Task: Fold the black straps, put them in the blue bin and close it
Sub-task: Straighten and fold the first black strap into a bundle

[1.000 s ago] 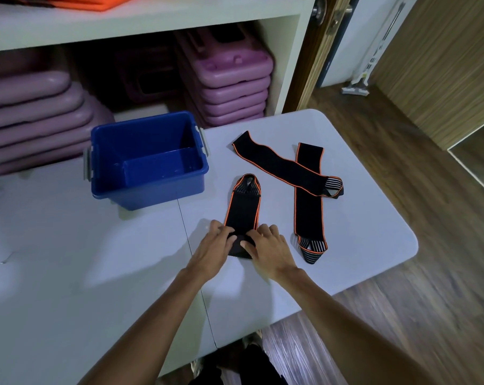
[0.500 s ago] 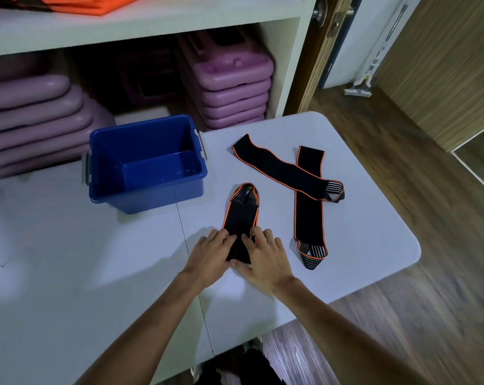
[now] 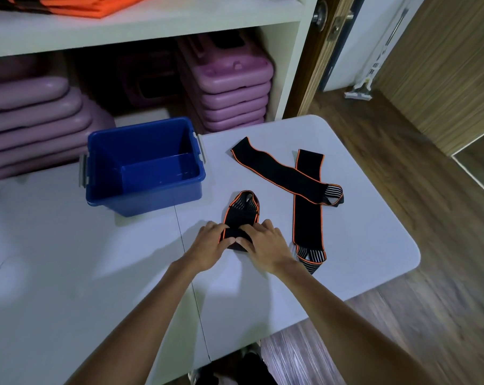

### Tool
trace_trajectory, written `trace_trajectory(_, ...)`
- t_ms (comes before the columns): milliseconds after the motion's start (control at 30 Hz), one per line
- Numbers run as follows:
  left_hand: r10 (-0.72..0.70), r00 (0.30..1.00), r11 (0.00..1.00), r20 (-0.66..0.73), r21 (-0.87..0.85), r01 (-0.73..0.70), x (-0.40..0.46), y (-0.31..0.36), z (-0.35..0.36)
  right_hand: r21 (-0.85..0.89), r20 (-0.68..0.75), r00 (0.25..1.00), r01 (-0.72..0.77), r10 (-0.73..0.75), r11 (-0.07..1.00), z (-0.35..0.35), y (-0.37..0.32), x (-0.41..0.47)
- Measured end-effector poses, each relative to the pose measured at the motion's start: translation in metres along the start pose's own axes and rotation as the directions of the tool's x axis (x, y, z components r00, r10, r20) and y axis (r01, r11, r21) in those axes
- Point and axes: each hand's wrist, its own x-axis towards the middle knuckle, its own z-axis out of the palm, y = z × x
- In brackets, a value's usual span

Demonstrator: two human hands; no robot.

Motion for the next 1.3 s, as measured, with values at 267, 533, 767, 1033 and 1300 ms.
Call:
trace_trajectory(267,-0.104,0.991,0.976,-0.081,-0.199,0.086,0.004,0.009,0.001,0.025,0.005,0.995,-0.102,0.102,0.994,-0.001,-0.001,0.007)
trace_trajectory(533,-0.223,0.906,0.974,-0.361,-0.045,0.221,0.007,0.03,0.01,-0.061,-0.231,0.964,-0.15,0.132,0.987,0.009,-0.014,0.001)
trace_trajectory(767,-0.017,0.983,1.0,-0.184,0.019,0.021,0.006,0.008,0.0,-0.182,-0.133,0.989,-0.081,0.058,0.98,0.015,-0.006,-0.006)
trace_trajectory(1033,0.067,0.997,0.997,-0.029,-0.028,-0.067,0.01,-0.001,-0.004,-0.099,-0.11,0.994,-0.018,0.007,0.995,0.002,0.003,0.0)
trace_trajectory(1300,0.001,0.999,0.99,0.043,-0.142,0.005,0.023,0.005,-0.025,-0.016,0.007,0.999,-0.049,0.05,0.999,-0.018,0.012,0.019)
